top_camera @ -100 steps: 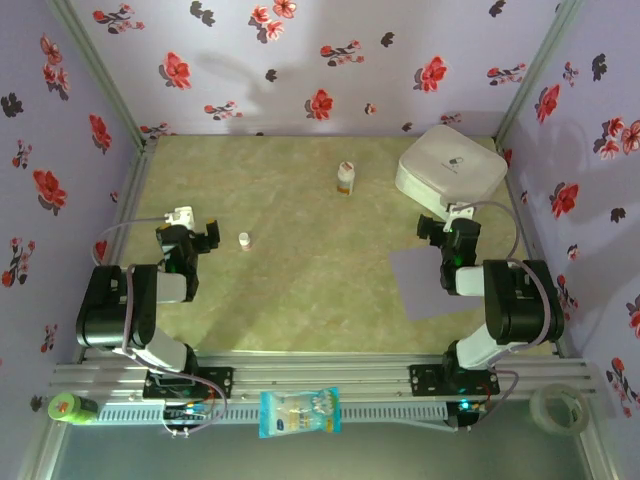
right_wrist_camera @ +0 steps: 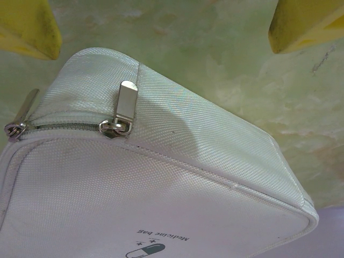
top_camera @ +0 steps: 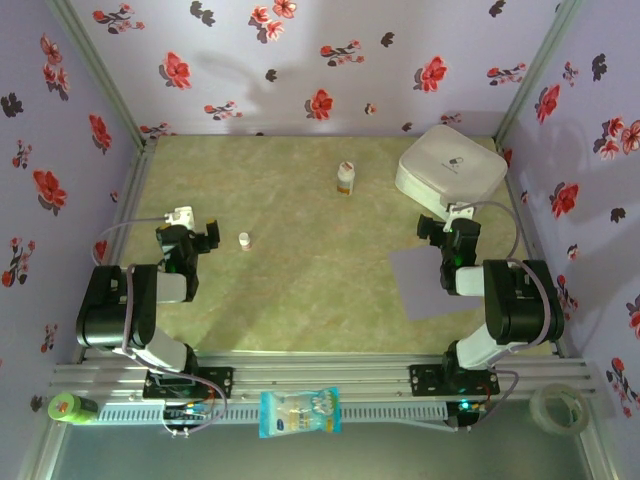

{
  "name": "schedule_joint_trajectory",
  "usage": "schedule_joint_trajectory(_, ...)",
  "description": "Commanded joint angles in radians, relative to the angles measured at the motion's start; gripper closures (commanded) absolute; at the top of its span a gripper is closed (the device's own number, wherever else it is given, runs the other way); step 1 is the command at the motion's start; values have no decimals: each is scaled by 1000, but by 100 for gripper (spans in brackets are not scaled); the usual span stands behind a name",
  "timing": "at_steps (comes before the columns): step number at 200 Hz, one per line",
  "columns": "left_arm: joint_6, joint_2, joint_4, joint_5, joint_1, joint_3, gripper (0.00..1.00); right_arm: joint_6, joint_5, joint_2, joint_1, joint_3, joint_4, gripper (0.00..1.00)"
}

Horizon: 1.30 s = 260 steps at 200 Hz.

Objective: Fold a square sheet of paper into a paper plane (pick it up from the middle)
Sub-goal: Move the square sheet of paper to the center of the table.

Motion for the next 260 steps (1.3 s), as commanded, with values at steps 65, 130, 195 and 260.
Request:
schedule_joint_trajectory(65, 24, 1, 4, 7, 5, 22, 0, 22, -10, 7, -6, -5, 13, 1)
schedule_joint_trajectory(130, 26, -5, 59, 13, 5, -10, 0, 22, -5, 3, -6, -8, 16, 1)
schedule_joint_trajectory(195, 16, -155, -101, -1, 7, 11, 0, 30, -6, -95, -7, 57, -183, 1)
schedule_joint_trajectory(260, -110, -354, -652, -201, 12, 275, 0, 336, 97, -319, -8, 256, -830, 1)
